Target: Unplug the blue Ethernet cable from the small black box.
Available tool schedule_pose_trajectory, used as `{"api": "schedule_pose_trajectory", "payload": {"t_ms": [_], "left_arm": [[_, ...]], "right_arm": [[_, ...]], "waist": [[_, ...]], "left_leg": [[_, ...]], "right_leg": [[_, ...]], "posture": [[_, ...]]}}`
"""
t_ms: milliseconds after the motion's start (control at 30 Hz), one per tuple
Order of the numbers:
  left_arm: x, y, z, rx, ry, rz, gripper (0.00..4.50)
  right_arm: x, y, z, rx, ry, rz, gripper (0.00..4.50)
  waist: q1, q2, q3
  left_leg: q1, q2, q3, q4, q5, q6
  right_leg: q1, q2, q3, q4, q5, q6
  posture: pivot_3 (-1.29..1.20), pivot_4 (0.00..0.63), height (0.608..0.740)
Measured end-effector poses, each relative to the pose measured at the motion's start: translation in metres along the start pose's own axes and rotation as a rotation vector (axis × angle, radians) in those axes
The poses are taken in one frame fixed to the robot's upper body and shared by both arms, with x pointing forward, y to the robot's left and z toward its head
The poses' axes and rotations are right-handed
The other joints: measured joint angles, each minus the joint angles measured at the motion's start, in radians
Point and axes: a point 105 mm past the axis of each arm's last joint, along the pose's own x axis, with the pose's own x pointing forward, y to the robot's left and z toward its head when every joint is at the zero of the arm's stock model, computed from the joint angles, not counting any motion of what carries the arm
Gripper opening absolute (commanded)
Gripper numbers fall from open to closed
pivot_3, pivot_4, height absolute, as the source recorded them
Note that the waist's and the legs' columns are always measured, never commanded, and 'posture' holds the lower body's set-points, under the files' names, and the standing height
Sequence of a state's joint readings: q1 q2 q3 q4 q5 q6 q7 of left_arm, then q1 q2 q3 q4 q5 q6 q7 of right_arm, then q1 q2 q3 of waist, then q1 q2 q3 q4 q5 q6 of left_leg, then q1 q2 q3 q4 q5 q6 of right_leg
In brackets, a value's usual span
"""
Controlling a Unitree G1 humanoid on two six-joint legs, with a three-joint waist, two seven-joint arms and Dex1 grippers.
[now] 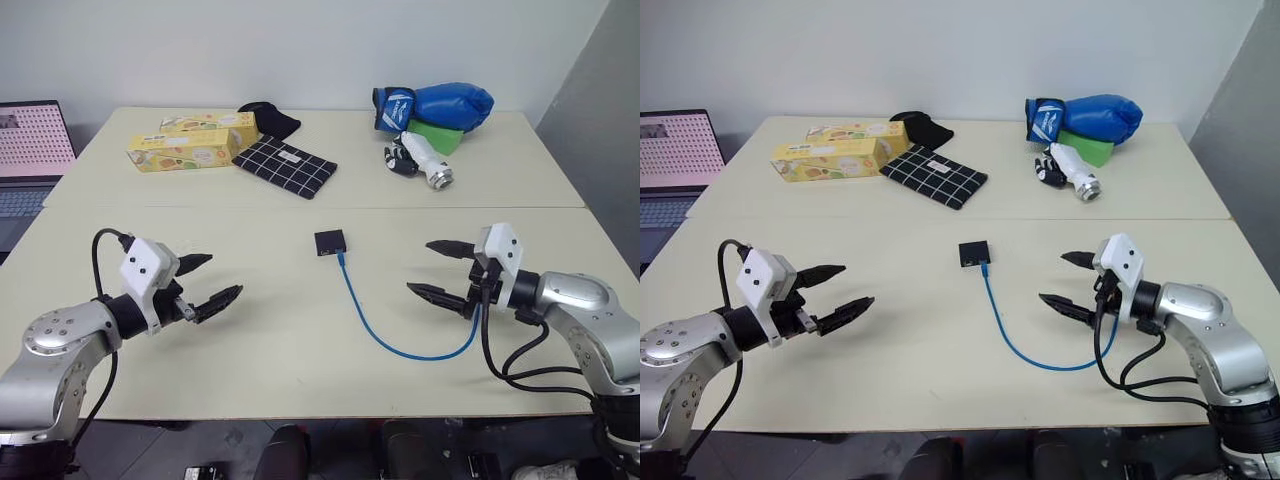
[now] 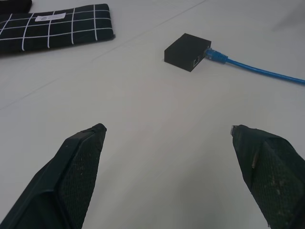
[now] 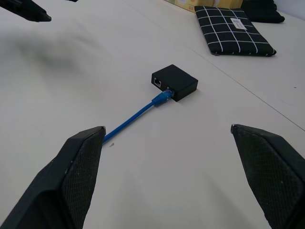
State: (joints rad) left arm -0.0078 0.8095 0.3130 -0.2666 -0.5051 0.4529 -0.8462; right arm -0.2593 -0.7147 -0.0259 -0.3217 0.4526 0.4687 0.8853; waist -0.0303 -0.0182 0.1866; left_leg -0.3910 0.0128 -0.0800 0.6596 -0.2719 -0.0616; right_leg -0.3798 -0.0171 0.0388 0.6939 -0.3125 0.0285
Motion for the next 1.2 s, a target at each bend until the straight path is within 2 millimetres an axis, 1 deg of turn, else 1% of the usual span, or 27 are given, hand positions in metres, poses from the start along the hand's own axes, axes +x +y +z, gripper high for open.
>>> {"api": "schedule_pose_trajectory", "payload": {"t_ms": [333,500,600,667,733,767,800,867,933,1000,1067,1200], "left_arm": [[0.000,-0.005,0.002,0.002,-0.006,-0.028,4.50],[-0.001,-0.008,0.002,0.007,-0.002,-0.035,4.50],[-0.002,-0.012,-0.002,-0.005,0.010,-0.051,4.50],[-0.002,-0.014,0.000,-0.014,-0.005,-0.072,4.50],[-0.004,-0.017,0.002,-0.023,-0.017,-0.104,4.50],[-0.005,-0.021,0.002,-0.018,-0.010,-0.145,4.50],[-0.006,-0.022,0.002,-0.015,-0.007,-0.160,4.50],[-0.008,-0.026,0.005,-0.002,-0.003,-0.214,4.50],[-0.009,-0.029,0.006,-0.009,-0.007,-0.246,4.50],[-0.009,-0.030,0.006,-0.007,-0.002,-0.265,4.50],[-0.009,-0.030,0.007,-0.003,-0.003,-0.273,4.50],[-0.009,-0.025,0.007,-0.006,0.003,-0.270,4.50]], "right_arm": [[0.000,0.000,0.000,0.000,0.002,-0.003,4.47],[0.008,0.005,-0.002,0.034,-0.032,-0.012,4.47],[0.023,0.014,-0.004,0.067,-0.065,-0.022,4.47],[0.034,0.019,-0.009,0.075,-0.057,-0.037,4.47],[0.046,0.020,-0.016,0.082,-0.041,-0.073,4.47],[0.059,0.017,-0.021,0.093,-0.035,-0.124,4.47],[0.063,0.017,-0.023,0.099,-0.032,-0.137,4.47],[0.082,0.021,-0.032,0.116,-0.011,-0.173,4.47],[0.101,0.026,-0.038,0.126,0.000,-0.194,4.47],[0.117,0.030,-0.039,0.139,0.002,-0.213,4.47],[0.126,0.033,-0.039,0.139,0.007,-0.223,4.47],[0.149,0.031,-0.043,0.170,0.036,-0.308,4.47]], "waist": [[0.000,0.000,0.000],[0.000,0.000,0.000],[-0.002,0.000,0.000],[-0.001,0.000,0.000],[-0.002,0.000,0.000],[-0.004,0.000,0.000],[-0.004,0.000,0.000],[-0.003,0.000,0.000],[-0.003,0.000,0.000],[-0.004,0.000,0.000],[-0.004,0.001,0.000],[-0.004,0.000,0.000]], "left_leg": [[0.000,0.000,0.000,0.000,0.000,0.000],[0.000,0.001,0.000,0.000,0.000,0.000],[0.000,0.001,0.000,0.000,0.000,0.000],[0.000,0.001,0.000,0.000,0.000,0.000],[0.000,0.001,0.000,0.000,0.000,0.000],[0.000,0.000,0.000,0.000,0.000,0.000],[0.000,0.000,0.000,0.000,0.000,0.000],[-0.001,0.000,0.001,-0.001,0.000,0.000],[-0.002,0.000,0.001,-0.001,0.000,0.000],[-0.003,0.000,0.001,-0.001,0.000,0.000],[-0.003,0.000,0.001,-0.001,0.000,0.000],[-0.003,0.000,0.001,-0.001,0.000,0.000]], "right_leg": [[0.000,0.000,0.000,0.000,0.000,0.000],[0.000,0.000,0.000,0.000,0.000,0.000],[-0.001,0.000,0.001,0.000,0.000,0.000],[-0.001,0.000,0.000,0.001,0.000,0.000],[-0.001,0.000,0.000,0.001,0.000,0.000],[-0.001,0.000,0.001,0.001,0.000,0.000],[-0.002,0.000,0.001,0.001,0.000,0.000],[-0.005,0.000,0.001,0.003,0.000,-0.001],[-0.007,0.000,0.001,0.003,0.000,-0.001],[-0.007,0.000,0.001,0.004,0.000,-0.001],[-0.008,0.001,0.001,0.004,0.000,-0.001],[-0.008,0.003,0.001,0.004,0.000,-0.001]], "posture": [[0.00,0.150,0.740],[0.00,0.150,0.740],[0.00,0.150,0.740],[0.00,0.150,0.740],[0.00,0.150,0.740],[0.00,0.150,0.740],[0.00,0.150,0.740],[0.00,0.150,0.740],[0.00,0.150,0.740],[0.00,0.150,0.740],[0.00,0.150,0.740],[0.00,0.150,0.740]]}}
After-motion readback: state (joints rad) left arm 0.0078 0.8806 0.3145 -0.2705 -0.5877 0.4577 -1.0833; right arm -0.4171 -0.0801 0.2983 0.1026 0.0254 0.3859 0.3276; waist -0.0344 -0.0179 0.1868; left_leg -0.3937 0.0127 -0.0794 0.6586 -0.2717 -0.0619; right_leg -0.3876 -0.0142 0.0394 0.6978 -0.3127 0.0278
